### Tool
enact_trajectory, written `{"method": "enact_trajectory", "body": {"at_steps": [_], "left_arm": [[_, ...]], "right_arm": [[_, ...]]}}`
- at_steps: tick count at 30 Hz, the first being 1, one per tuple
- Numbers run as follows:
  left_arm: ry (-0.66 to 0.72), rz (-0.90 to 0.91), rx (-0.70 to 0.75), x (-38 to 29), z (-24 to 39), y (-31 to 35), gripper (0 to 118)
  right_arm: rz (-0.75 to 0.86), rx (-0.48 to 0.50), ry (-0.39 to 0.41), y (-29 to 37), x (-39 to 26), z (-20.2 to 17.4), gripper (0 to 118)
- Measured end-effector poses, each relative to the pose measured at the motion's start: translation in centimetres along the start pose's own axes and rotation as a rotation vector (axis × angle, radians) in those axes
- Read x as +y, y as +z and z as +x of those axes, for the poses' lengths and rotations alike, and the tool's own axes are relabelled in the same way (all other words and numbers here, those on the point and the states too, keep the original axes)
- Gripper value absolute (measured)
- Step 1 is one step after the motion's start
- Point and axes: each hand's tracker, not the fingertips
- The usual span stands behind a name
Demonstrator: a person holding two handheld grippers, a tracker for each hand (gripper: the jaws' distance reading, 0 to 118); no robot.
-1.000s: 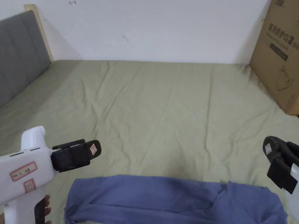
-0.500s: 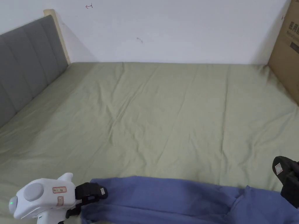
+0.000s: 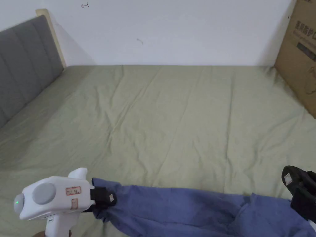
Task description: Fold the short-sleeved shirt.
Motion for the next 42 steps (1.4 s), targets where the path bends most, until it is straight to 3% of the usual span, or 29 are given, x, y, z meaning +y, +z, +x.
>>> {"method": "enact_trajectory", "body": {"at_steps": [3, 10, 12, 13, 15, 16, 17, 19, 22, 24, 27, 29, 36, 42], "left_arm": [[-0.156, -0.021, -0.026, 0.2, 4.6, -1.4, 13], [-0.239, -0.135, -0.173, -1.3, 11.2, -9.3, 13], [-0.268, -0.165, -0.129, -2.1, 12.1, -11.5, 13], [-0.276, -0.178, -0.105, -2.2, 12.2, -12.2, 19], [-0.238, -0.182, -0.116, -2.5, 12.1, -12.8, 46], [-0.143, -0.185, -0.151, -2.3, 11.7, -12.5, 61], [-0.092, -0.179, -0.191, -2.2, 11.3, -12.2, 70], [-0.011, -0.182, -0.262, -1.6, 10.4, -10.9, 79], [-0.024, -0.093, -0.248, -0.9, 9.4, -8.2, 82], [-0.060, -0.010, -0.132, -0.9, 9.2, -7.3, 78], [-0.164, 0.034, 0.034, -1.8, 9.7, -7.7, 1], [-0.266, -0.002, 0.115, -2.9, 10.5, -9.3, 2], [-0.313, -0.090, 0.070, -6.8, 14.2, -12.5, 2], [-0.437, -0.094, 0.041, -9.1, 19.1, -14.2, 2]], "right_arm": [[-0.001, -0.004, -0.006, -0.2, -0.2, 0.2, 0], [-0.022, -0.017, -0.036, 0.1, -0.8, 1.4, 0], [-0.023, -0.028, -0.049, 0.4, -0.8, 2.2, 0], [-0.022, -0.029, -0.054, 0.5, -0.8, 2.6, 0], [-0.024, -0.047, -0.062, 0.5, -0.7, 3.3, 0], [-0.027, -0.048, -0.071, 0.5, -0.6, 3.6, 0], [-0.027, -0.048, -0.079, 0.5, -0.5, 3.9, 0], [-0.029, -0.051, -0.086, 0.4, -0.4, 4.2, 0], [-0.026, -0.055, -0.074, 0.4, -0.5, 4.2, 0], [-0.023, -0.055, -0.071, 0.2, -0.5, 4.1, 0], [-0.026, -0.040, -0.084, 0.0, -0.6, 4.1, 0], [-0.029, -0.037, -0.084, -0.1, -0.8, 4.0, 0], [-0.043, -0.044, -0.080, 0.3, -1.2, 4.2, 0], [-0.063, -0.057, -0.100, 0.2, -1.7, 5.1, 0]]}}
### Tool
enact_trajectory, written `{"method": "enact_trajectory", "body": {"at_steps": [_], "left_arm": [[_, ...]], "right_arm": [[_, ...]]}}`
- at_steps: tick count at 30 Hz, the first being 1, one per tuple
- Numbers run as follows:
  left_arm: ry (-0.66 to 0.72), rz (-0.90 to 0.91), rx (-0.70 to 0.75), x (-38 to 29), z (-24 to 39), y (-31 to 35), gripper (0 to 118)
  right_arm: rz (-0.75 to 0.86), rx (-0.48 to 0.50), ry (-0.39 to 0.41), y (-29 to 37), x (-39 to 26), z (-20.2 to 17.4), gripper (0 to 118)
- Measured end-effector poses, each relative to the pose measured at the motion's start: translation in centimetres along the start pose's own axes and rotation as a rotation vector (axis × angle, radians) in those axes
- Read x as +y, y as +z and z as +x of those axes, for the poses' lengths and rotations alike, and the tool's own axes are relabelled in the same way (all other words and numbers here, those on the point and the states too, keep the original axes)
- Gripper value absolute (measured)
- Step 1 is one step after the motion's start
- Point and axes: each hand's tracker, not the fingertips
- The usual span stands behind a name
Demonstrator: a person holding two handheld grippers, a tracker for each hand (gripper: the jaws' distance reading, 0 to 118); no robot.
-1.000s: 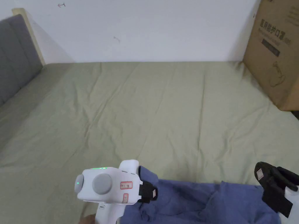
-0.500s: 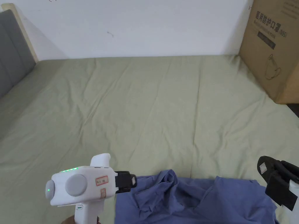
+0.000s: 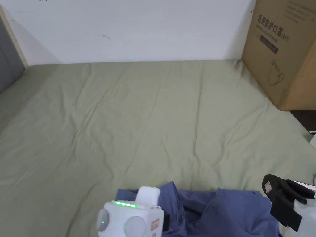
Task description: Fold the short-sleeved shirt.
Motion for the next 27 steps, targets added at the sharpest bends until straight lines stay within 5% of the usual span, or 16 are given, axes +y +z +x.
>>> {"method": "enact_trajectory", "body": {"at_steps": [7, 9, 13, 16, 21, 27], "left_arm": [[0.034, -0.016, -0.048, -0.6, 2.7, -1.7, 2], [0.089, 0.006, -0.201, -0.2, 2.0, -0.2, 2], [0.056, 0.207, -0.264, 1.5, 1.4, 7.3, 2], [-0.062, 0.461, -0.178, 3.5, 0.4, 15.6, 2], [-0.236, 0.753, 0.176, 3.9, -2.7, 25.3, 2], [-0.163, 0.740, 0.297, 1.7, -8.2, 27.8, 1]], "right_arm": [[-0.001, -0.001, -0.011, 0.2, 0.1, 0.1, 0], [-0.004, -0.002, -0.004, 0.1, 0.2, 0.1, 0], [-0.006, 0.008, 0.002, -0.3, 0.7, -0.2, 0], [0.020, 0.016, 0.036, -0.8, 1.7, -0.9, 0], [0.081, 0.040, 0.077, -1.5, 3.2, -2.3, 0], [0.130, 0.037, 0.112, -1.6, 3.3, -3.3, 0]]}}
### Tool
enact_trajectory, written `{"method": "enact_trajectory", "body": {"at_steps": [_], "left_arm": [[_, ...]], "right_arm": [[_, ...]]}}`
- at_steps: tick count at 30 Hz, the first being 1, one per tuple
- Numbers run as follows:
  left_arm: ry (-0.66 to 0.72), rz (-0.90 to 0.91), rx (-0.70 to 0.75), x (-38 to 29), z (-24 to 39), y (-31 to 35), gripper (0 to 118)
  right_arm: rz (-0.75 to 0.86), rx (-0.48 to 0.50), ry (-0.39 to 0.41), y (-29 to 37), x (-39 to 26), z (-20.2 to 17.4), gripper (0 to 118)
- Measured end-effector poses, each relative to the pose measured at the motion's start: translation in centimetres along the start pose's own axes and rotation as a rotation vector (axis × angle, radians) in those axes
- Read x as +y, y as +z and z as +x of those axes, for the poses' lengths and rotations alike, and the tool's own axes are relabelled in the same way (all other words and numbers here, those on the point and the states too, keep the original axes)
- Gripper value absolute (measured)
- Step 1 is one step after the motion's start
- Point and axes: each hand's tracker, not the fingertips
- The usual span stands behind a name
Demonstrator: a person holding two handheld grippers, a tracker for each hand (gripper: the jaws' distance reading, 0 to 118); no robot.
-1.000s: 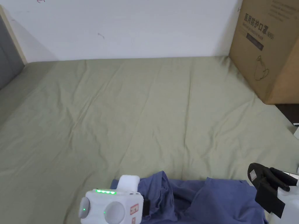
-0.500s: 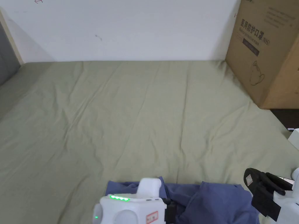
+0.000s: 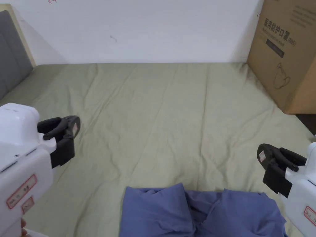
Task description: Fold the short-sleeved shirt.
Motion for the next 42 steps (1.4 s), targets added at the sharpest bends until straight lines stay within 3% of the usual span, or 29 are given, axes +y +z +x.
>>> {"method": "enact_trajectory", "body": {"at_steps": [8, 12, 13, 14, 15, 16, 18, 21, 23, 28, 29, 30, 31, 32, 42], "left_arm": [[0.003, -0.058, 0.036, -2.8, 0.0, -0.5, 0], [0.074, -0.130, -0.051, -3.2, 0.0, -2.6, 2], [0.133, -0.164, -0.095, -3.5, -0.6, -3.4, 36], [0.255, -0.224, -0.181, -4.2, -1.6, -4.9, 85], [0.411, -0.353, -0.281, -5.7, -3.0, -7.8, 115], [0.527, -0.480, -0.341, -7.6, -3.7, -10.3, 117], [0.725, -0.623, -0.445, -12.0, -5.2, -14.0, 113], [0.796, -0.889, -0.406, -18.0, -4.5, -17.5, 113], [0.698, -0.908, -0.335, -19.9, -3.5, -18.7, 113], [0.760, -0.821, -0.369, -20.2, -1.5, -18.7, 115], [0.794, -0.803, -0.396, -20.5, -1.7, -18.7, 108], [0.827, -0.815, -0.420, -20.4, -1.5, -19.1, 84], [0.824, -0.839, -0.404, -20.4, -1.0, -19.5, 27], [0.794, -0.876, -0.372, -20.7, -0.4, -20.0, 10], [0.873, -0.820, -0.393, -19.3, -6.0, -16.9, 9]], "right_arm": [[0.015, -0.033, 0.076, -0.3, 0.6, -1.4, 0], [0.009, -0.017, 0.049, -0.4, 0.9, -1.3, 0], [0.007, -0.014, 0.042, -0.4, 0.8, -1.3, 0], [0.004, -0.009, 0.038, -0.3, 0.8, -1.3, 0], [-0.002, -0.005, 0.034, -0.4, 0.7, -1.3, 0], [-0.006, -0.002, 0.030, -0.3, 0.5, -1.3, 0], [-0.016, 0.010, 0.017, -0.2, 0.2, -1.3, 0], [-0.031, 0.022, 0.003, 0.0, -0.3, -1.3, 0], [-0.041, 0.027, -0.007, 0.1, -0.5, -1.1, 0], [-0.072, 0.024, 0.001, 0.0, -1.2, -0.9, 0], [-0.080, 0.021, 0.000, -0.2, -1.5, -0.9, 0], [-0.090, 0.022, -0.006, -0.4, -1.6, -0.8, 0], [-0.099, 0.025, -0.014, -0.6, -1.8, -0.7, 0], [-0.105, 0.024, -0.019, -0.8, -1.9, -0.7, 0], [-0.116, 0.016, -0.003, -0.4, -1.3, -0.6, 0]]}}
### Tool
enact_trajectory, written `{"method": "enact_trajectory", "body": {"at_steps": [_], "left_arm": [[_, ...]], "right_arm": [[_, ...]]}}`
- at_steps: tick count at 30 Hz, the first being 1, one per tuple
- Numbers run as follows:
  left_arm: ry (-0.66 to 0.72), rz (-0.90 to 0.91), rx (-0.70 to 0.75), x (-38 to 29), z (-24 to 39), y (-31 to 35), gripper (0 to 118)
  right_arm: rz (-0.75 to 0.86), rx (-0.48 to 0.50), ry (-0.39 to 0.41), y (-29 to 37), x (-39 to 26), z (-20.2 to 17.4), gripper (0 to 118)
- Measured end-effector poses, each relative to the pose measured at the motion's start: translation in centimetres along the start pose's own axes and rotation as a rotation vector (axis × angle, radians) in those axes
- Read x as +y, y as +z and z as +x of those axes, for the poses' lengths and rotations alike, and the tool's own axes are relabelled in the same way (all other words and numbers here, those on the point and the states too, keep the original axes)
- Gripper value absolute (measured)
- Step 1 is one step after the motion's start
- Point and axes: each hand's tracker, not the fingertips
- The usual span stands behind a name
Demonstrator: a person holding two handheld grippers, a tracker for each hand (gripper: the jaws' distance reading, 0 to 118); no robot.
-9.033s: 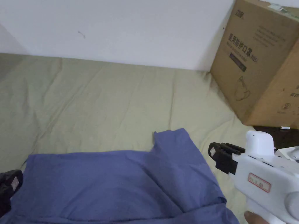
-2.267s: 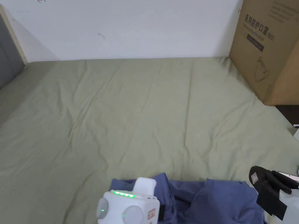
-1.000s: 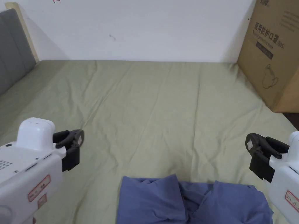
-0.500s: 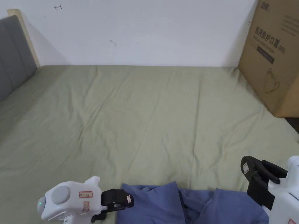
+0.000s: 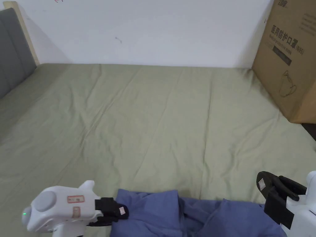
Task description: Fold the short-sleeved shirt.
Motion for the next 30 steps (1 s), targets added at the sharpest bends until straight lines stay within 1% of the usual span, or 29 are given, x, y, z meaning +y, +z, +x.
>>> {"method": "enact_trajectory", "body": {"at_steps": [3, 7, 9, 12, 14, 15, 16, 17, 18, 20, 22, 24, 26, 28, 30], "left_arm": [[-0.039, 0.040, 0.063, 0.5, -0.6, 3.8, 9], [-0.054, 0.108, 0.197, 1.8, -2.3, 9.6, 9], [-0.083, 0.139, 0.316, 2.6, -2.6, 12.5, 9], [-0.095, 0.189, 0.420, 3.6, -2.0, 15.0, 9], [-0.126, 0.189, 0.437, 3.6, -0.7, 15.8, 9], [-0.167, 0.199, 0.448, 2.1, 2.4, 14.9, 9], [-0.190, 0.193, 0.453, 1.7, 3.5, 14.6, 9], [-0.222, 0.183, 0.427, 1.2, 4.9, 13.8, 9], [-0.226, 0.177, 0.375, 0.7, 6.2, 13.0, 9], [-0.240, 0.161, 0.322, -0.2, 9.6, 10.8, 9], [-0.381, 0.100, 0.332, -1.6, 13.2, 7.6, 9], [-0.481, 0.027, 0.310, -2.4, 15.8, 4.5, 9], [-0.489, -0.008, 0.258, -3.6, 17.7, 1.4, 9], [-0.462, -0.069, 0.209, -3.2, 17.7, -2.2, 9], [-0.461, -0.100, 0.205, -4.1, 18.5, -5.4, 9]], "right_arm": [[-0.002, 0.002, 0.011, -0.2, 0.1, -0.4, 0], [-0.009, 0.017, 0.018, -0.8, 0.0, -1.1, 0], [-0.016, 0.027, 0.025, -1.2, 0.0, -1.6, 0], [-0.020, 0.045, 0.027, -1.4, -0.1, -2.3, 0], [-0.021, 0.053, 0.027, -1.6, -0.2, -2.6, 0], [-0.024, 0.057, 0.024, -1.7, -0.2, -2.7, 0], [-0.025, 0.060, 0.020, -1.7, -0.3, -2.7, 0], [-0.026, 0.063, 0.016, -1.7, -0.4, -2.7, 0], [-0.026, 0.062, 0.012, -1.8, -0.4, -2.7, 0], [-0.031, 0.064, 0.007, -1.7, -0.5, -2.6, 0], [-0.035, 0.061, 0.002, -1.4, -0.6, -2.2, 0], [-0.034, 0.052, 0.000, -1.0, -0.7, -1.7, 0], [-0.036, 0.041, -0.006, -0.8, -0.9, -1.2, 0], [-0.044, 0.026, -0.024, -0.6, -1.0, -0.5, 0], [-0.046, 0.016, -0.047, -0.2, -1.2, 0.3, 0]]}}
